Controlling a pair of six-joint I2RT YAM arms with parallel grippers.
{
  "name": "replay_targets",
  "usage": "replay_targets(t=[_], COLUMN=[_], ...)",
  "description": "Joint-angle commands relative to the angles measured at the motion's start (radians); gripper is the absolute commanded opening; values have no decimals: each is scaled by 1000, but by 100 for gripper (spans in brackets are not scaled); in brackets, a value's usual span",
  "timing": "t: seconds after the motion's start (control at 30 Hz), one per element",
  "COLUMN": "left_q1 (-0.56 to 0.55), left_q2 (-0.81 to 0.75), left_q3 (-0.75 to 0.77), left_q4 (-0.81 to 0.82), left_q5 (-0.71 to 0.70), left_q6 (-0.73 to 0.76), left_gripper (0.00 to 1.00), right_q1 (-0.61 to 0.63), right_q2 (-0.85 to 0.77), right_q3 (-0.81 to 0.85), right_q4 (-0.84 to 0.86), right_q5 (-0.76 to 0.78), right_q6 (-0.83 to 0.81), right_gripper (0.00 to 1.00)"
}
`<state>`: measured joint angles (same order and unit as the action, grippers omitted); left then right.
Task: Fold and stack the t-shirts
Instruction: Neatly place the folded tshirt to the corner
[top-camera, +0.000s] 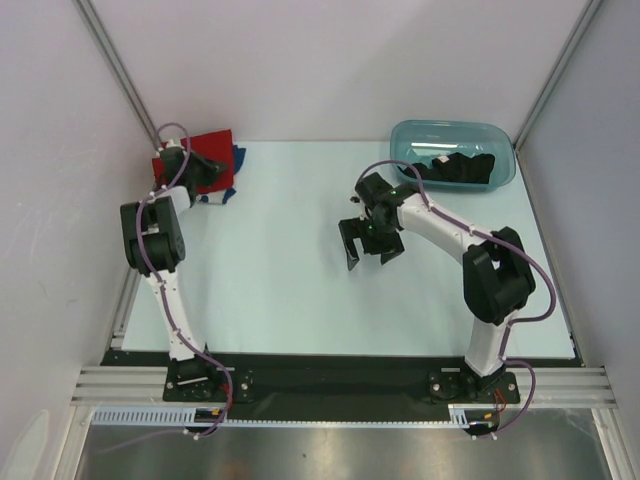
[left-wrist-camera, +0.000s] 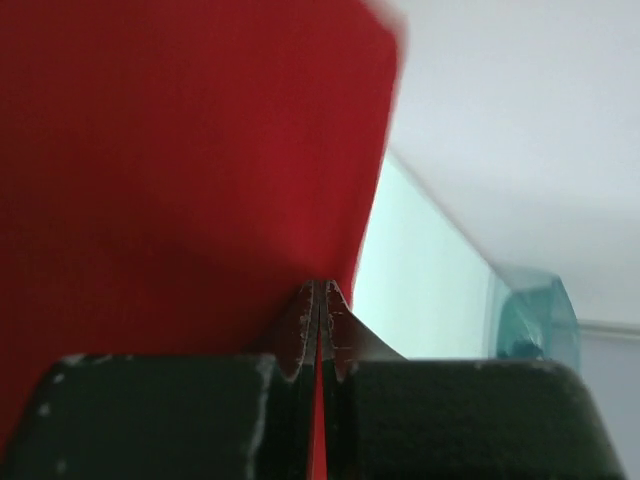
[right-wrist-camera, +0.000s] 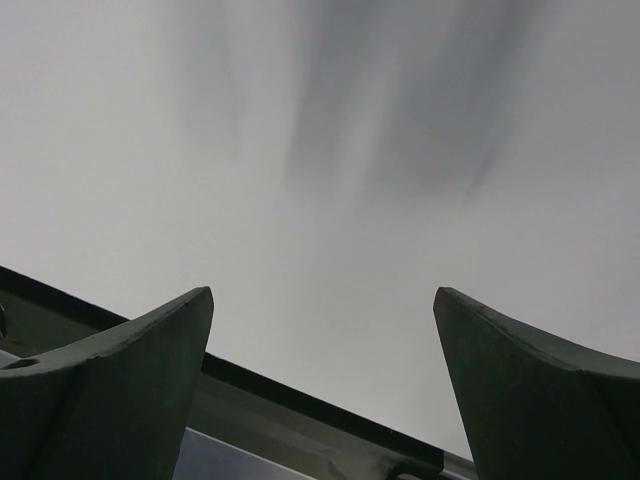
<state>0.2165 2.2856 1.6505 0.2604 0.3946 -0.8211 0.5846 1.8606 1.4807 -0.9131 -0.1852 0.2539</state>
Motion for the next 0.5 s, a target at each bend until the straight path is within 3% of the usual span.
replay_targets(t=[0.0, 0.23, 0.47], left_q1=[-8, 1, -35], left_q2=[-38, -49, -247], left_q3=[-104, -149, -188], left_q4=[184, 172, -9], left_q5=[78, 85, 108], left_q6=[-144, -190, -75], left_gripper=[0, 0, 0], right_q1=[-6, -22, -23], right_q2=[-83, -159, -259], right_q3=[-16, -46, -154], right_q4=[6, 8, 51], right_q5=[27, 47, 56], right_q6=[-16, -27, -27], right_gripper=[100, 100, 100])
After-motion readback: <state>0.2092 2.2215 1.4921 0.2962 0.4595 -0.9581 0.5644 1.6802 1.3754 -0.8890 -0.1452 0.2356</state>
